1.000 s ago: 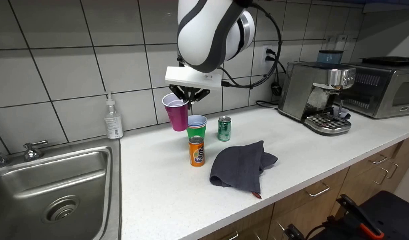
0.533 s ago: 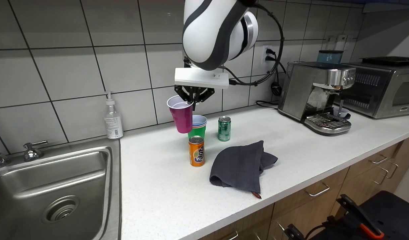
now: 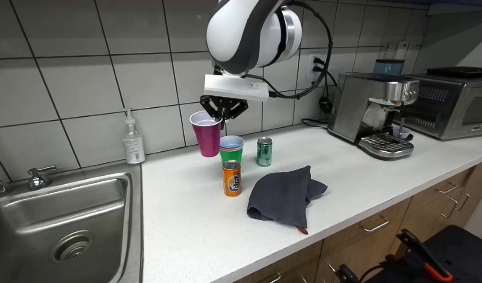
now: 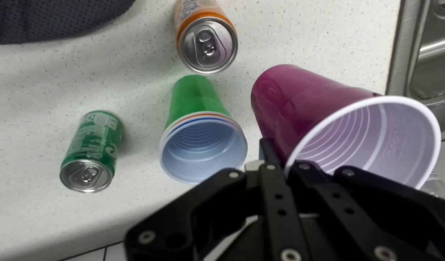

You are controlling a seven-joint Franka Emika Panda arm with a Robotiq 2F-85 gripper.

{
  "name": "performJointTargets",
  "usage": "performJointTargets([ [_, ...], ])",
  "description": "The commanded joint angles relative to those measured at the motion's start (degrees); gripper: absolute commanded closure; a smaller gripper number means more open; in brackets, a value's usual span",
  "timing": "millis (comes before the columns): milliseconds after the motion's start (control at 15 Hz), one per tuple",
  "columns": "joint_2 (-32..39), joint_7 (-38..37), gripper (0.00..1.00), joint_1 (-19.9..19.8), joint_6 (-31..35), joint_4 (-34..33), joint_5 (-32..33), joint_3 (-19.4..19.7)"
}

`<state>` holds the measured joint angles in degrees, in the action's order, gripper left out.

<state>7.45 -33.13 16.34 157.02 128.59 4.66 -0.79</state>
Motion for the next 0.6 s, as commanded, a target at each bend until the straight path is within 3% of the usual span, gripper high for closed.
performJointTargets([
  [0,-1.71,5.5,0.99,-2.84,-3.06,-0.86,-3.46,-2.41],
  [533,-2.0,10.6,0.99,-5.12,-5.78,-2.38,-4.41,-2.1],
])
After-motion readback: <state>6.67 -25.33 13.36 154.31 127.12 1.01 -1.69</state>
